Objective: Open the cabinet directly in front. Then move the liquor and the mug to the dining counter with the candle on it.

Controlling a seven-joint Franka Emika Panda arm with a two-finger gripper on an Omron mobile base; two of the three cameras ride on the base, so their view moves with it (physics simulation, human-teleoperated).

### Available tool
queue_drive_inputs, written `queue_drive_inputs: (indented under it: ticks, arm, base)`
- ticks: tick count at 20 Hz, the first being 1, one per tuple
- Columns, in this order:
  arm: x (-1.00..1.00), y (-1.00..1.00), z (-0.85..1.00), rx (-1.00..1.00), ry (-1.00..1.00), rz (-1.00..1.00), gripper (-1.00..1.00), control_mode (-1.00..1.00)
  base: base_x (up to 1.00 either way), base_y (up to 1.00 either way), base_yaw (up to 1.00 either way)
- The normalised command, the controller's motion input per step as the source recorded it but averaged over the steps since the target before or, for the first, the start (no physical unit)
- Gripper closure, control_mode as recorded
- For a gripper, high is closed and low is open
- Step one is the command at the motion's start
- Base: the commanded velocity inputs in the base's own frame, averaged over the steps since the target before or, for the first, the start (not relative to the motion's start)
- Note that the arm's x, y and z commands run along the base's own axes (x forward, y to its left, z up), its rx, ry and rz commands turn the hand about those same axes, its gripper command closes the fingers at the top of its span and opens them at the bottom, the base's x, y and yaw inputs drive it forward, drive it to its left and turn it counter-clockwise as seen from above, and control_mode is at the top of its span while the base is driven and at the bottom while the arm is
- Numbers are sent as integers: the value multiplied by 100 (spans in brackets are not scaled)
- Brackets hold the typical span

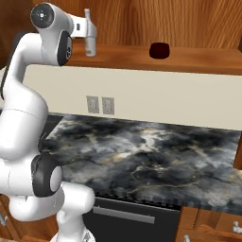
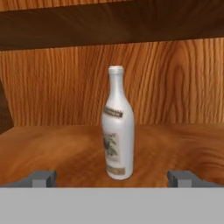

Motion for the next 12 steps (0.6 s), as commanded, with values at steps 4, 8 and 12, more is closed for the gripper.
queue_drive_inputs:
  ticks: [4, 8, 12]
  arm:
    - [34, 1, 0, 0, 0, 0, -100, -100]
    - [29, 0, 0, 0, 0, 0, -100, -100]
    - [25, 0, 0, 0, 0, 0, -100, -100]
  base:
    - [0, 0, 0]
    - [0, 0, 0]
    - [0, 0, 0]
